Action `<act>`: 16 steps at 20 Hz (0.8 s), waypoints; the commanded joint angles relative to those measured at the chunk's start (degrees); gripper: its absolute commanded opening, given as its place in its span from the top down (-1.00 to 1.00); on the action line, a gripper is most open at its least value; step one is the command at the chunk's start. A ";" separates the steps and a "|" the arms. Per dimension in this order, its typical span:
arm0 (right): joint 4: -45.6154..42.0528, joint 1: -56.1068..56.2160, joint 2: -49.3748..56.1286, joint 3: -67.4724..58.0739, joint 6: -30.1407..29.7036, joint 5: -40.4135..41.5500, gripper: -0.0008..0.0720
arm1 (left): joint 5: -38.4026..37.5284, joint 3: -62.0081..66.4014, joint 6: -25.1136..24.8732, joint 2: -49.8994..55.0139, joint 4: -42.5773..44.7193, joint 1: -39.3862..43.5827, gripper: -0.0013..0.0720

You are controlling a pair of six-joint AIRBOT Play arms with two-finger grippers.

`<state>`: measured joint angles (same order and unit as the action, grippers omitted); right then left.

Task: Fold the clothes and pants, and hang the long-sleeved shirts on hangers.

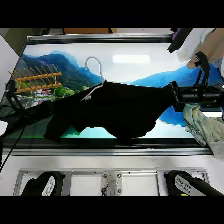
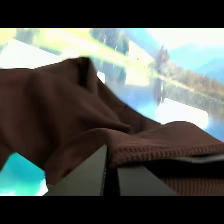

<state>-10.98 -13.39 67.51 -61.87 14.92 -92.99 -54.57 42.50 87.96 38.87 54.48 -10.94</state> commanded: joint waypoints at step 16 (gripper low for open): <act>23.91 15.87 0.00 13.81 -13.22 4.31 0.95 | -17.64 27.26 2.75 -3.54 5.97 1.11 0.91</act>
<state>9.54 -0.89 67.51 -48.23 2.70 -89.08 -70.98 68.62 90.00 35.35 59.75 -10.79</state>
